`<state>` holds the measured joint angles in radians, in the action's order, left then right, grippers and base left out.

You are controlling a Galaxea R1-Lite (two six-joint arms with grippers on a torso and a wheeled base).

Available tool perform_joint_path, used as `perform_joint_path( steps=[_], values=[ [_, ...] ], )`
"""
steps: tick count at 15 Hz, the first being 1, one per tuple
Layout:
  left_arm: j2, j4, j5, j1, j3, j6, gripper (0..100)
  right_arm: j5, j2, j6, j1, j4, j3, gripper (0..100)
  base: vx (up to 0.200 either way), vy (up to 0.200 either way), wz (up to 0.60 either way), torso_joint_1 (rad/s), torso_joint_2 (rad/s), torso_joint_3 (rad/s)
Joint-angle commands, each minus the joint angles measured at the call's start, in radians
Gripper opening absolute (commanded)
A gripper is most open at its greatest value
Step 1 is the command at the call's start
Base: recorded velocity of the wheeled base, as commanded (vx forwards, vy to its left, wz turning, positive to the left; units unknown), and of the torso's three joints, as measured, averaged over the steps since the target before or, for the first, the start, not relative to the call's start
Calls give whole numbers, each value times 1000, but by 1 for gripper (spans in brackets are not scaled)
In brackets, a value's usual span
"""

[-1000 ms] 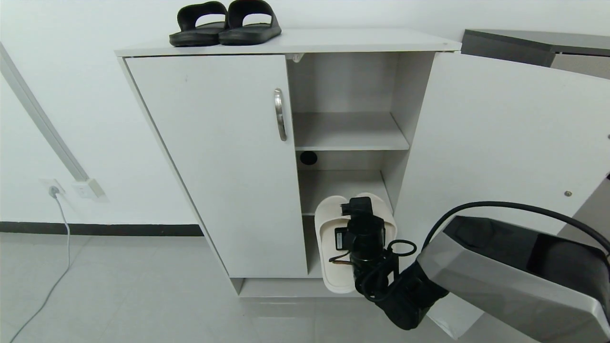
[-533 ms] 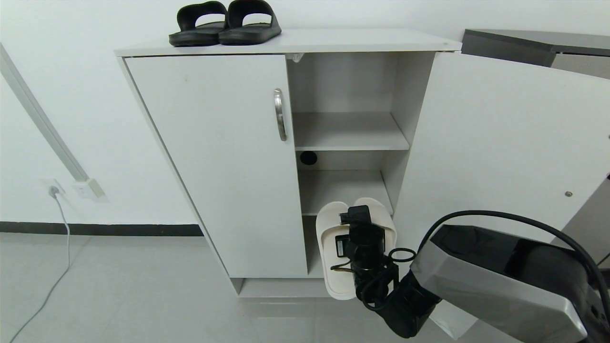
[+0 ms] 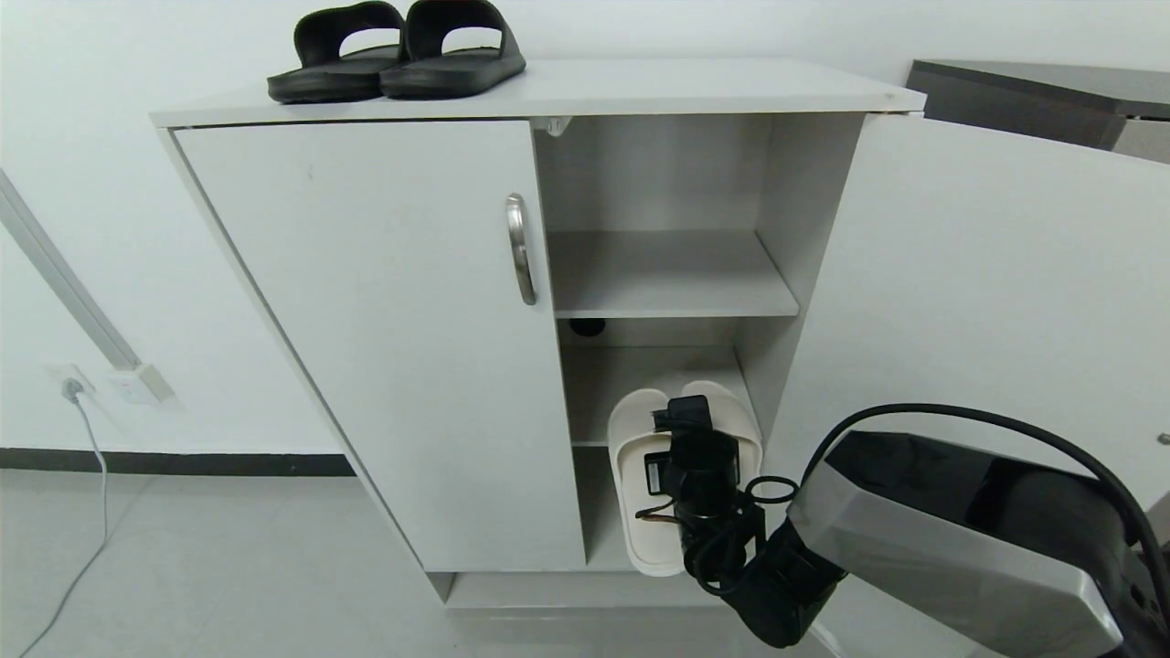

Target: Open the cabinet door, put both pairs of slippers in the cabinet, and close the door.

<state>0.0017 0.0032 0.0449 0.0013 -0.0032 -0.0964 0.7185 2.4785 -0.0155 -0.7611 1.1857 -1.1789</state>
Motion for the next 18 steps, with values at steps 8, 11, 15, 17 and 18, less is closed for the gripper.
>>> perform_joint_path(
  steps=[8,11,15,17,18],
  values=[
    [1,0,1,0,0,-2,0,-37,51,-12,28,-86,-128,0,75,0,0,1,2,0],
    [1,0,1,0,0,-2,0,-39,83,-35,48,-176,-235,0,0,0,0,0,0,0],
    [1,0,4,0,0,-3,0,-106,108,-130,78,-354,-378,0,0,0,0,0,0,0],
    [1,0,4,0,0,-3,0,-111,129,-130,92,-396,-446,0,0,0,0,0,0,0],
    [1,0,4,0,0,-3,0,-111,140,-130,98,-410,-476,0,0,0,0,0,0,0]
  ],
)
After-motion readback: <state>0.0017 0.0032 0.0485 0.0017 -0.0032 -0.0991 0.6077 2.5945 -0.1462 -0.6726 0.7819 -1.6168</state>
